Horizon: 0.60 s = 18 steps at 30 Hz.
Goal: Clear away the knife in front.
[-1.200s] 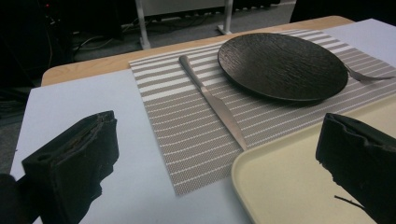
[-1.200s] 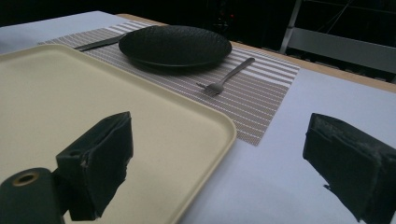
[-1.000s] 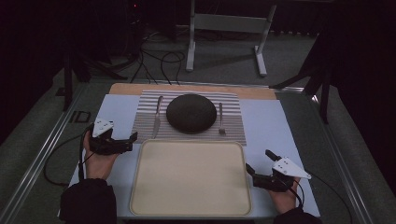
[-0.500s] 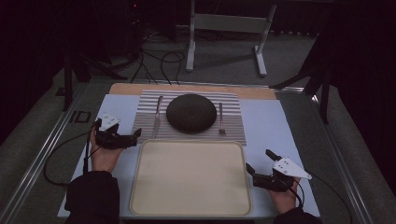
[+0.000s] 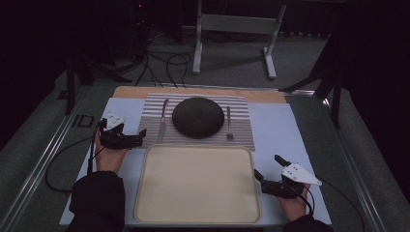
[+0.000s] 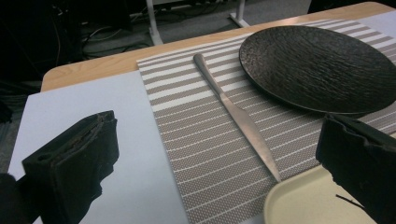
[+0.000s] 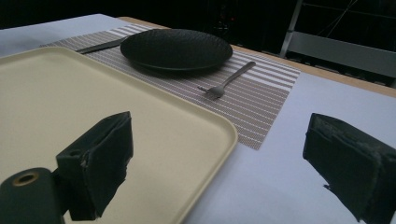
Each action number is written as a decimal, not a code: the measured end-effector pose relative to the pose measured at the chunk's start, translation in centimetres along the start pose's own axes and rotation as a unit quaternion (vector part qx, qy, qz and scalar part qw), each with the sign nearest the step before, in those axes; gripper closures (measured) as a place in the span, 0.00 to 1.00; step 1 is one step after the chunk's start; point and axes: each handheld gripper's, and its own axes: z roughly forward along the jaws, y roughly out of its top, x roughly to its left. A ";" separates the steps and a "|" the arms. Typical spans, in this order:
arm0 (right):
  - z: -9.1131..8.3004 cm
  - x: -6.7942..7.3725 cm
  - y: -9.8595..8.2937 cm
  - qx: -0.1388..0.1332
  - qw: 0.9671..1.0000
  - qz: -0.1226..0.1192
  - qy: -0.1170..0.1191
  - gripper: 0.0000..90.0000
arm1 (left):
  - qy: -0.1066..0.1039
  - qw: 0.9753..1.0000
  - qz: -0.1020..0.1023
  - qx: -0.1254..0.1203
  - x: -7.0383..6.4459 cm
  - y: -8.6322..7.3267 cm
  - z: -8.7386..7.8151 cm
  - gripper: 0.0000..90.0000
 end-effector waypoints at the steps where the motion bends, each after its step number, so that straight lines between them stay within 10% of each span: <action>1: 0.0 0.0 0.0 0.000 1.000 0.000 0.000 0.09 | 0.001 1.000 0.002 0.004 0.0 0.1 0.2 0.00; 18: 0.0 -0.1 0.0 0.001 1.000 0.001 0.001 0.09 | 0.000 1.000 0.003 0.005 -0.1 1.5 1.8 0.00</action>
